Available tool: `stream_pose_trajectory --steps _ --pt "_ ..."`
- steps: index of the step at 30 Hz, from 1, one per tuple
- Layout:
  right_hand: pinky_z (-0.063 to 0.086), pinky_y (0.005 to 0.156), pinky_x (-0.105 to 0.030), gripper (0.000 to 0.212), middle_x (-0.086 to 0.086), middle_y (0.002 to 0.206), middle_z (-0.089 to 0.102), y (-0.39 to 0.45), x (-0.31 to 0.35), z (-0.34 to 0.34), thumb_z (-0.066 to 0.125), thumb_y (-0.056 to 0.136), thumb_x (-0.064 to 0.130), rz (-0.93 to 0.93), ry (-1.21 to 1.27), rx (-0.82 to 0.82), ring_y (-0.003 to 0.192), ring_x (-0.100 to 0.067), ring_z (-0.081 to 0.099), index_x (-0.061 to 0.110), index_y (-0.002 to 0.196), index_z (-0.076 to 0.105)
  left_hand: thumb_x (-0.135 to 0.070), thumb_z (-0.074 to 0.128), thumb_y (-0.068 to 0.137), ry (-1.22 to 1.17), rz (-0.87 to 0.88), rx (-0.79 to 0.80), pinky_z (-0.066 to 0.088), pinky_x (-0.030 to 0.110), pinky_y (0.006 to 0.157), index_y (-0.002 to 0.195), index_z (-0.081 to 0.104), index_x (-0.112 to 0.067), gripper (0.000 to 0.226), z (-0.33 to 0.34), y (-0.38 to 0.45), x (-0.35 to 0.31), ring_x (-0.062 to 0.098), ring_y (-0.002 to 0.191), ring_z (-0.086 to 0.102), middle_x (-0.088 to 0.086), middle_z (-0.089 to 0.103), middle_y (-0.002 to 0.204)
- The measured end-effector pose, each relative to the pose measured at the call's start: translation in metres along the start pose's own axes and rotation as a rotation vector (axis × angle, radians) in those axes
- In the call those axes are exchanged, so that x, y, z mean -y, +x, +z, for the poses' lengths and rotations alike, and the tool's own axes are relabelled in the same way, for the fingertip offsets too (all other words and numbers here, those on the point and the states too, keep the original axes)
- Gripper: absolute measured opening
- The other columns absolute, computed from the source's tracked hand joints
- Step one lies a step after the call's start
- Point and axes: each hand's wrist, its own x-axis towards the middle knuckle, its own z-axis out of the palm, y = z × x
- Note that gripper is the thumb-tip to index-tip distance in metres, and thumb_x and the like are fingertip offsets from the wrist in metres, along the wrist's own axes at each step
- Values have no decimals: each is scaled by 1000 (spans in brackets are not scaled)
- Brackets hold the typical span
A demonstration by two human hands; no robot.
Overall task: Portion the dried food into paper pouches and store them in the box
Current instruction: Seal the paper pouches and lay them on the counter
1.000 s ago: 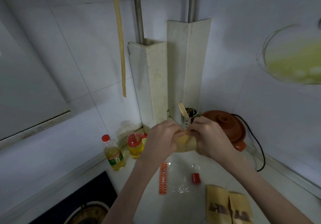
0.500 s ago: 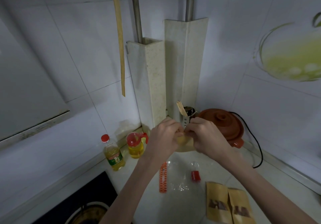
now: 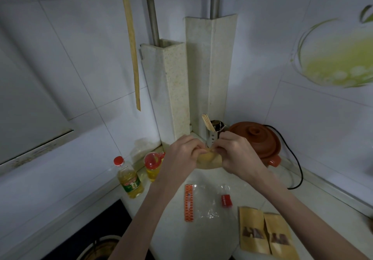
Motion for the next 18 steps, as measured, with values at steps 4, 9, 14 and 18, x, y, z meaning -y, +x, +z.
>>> stream_pose_trajectory --steps 4,9,14,18 --pt "49 59 -32 7 0 76 59 -3 -12 -1 69 79 0 31 49 -17 70 -16 57 6 79 72 -10 74 81 -40 -34 24 36 0 68 77 73 -8 4 1 1 10 1 68 51 -1 67 76" --pt "42 64 -15 11 5 78 59 -4 -24 -5 65 80 0 20 63 113 70 -7 55 10 79 71 -11 72 83 -40 -37 65 37 4 66 79 72 -10 4 9 -2 14 1 68 52 -4 66 79" --pt "41 59 -16 15 7 74 58 -6 -26 0 66 76 -3 71 22 89 68 -8 55 13 73 65 -10 72 83 6 -30 86 51 27 63 76 66 -9 9 17 -3 9 10 69 57 -4 63 77" --pt "42 60 -11 13 7 72 60 -9 -24 11 70 76 0 185 206 -110 64 -3 55 11 71 65 -8 70 84 -5 -42 9 40 11 62 78 66 -10 8 18 1 12 7 69 52 -7 59 77"
